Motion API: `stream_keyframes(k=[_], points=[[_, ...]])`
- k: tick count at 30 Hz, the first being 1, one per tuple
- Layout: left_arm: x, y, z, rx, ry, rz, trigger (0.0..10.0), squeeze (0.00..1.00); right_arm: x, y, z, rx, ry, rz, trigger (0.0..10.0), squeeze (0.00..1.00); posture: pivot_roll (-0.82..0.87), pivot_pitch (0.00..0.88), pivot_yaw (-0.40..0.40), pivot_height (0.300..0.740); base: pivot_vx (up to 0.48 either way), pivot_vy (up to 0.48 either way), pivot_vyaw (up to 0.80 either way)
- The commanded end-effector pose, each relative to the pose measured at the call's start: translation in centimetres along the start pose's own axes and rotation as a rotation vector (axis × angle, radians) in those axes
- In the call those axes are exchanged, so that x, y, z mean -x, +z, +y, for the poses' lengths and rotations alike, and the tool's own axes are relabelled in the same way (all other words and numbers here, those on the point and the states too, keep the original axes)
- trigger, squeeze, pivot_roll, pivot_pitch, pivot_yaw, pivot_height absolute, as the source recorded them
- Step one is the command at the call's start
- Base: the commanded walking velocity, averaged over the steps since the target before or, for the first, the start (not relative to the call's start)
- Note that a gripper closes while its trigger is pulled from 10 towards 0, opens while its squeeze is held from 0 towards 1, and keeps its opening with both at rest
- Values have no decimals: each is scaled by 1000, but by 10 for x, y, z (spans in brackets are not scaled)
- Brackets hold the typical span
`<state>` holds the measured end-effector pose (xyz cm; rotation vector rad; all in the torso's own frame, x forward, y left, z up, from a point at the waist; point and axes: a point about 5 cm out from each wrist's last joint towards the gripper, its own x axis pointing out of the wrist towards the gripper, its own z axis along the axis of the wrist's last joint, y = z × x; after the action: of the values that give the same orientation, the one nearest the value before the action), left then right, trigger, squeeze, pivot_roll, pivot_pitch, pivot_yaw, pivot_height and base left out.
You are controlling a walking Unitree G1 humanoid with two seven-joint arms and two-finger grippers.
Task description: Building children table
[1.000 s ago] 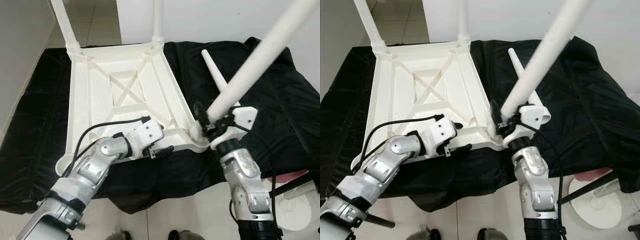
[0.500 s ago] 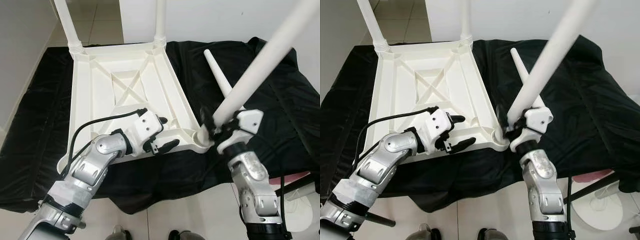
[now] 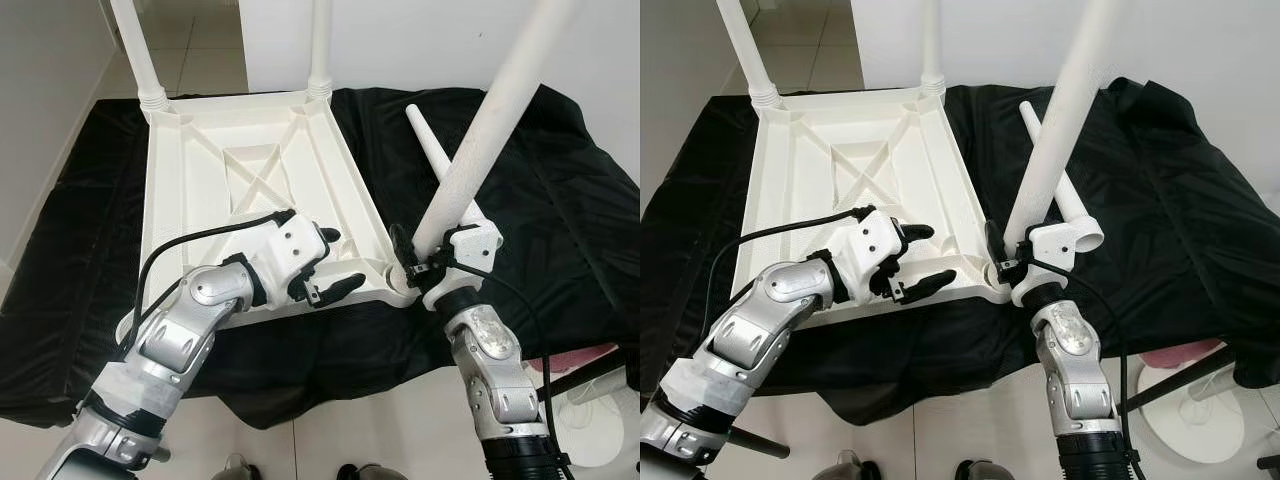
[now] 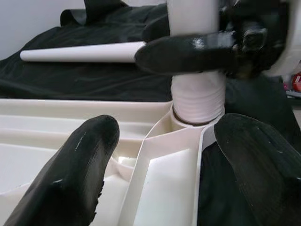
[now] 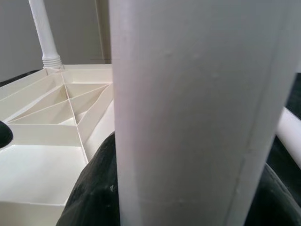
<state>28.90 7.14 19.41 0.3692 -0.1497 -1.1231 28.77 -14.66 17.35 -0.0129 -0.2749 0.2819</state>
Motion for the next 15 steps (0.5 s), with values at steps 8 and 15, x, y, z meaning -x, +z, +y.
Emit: stream_keyframes(k=[8,15], points=[[6,3,-7,-2,-88,1,10000,0,-8,15,-8,-26,34,-77,10000,0,-24,108,-11,740,0,0,0],[8,4,-3,-16,-52,11,10000,0,-8,15,-11,-3,34,-77,10000,0,-19,113,-17,740,0,0,0]])
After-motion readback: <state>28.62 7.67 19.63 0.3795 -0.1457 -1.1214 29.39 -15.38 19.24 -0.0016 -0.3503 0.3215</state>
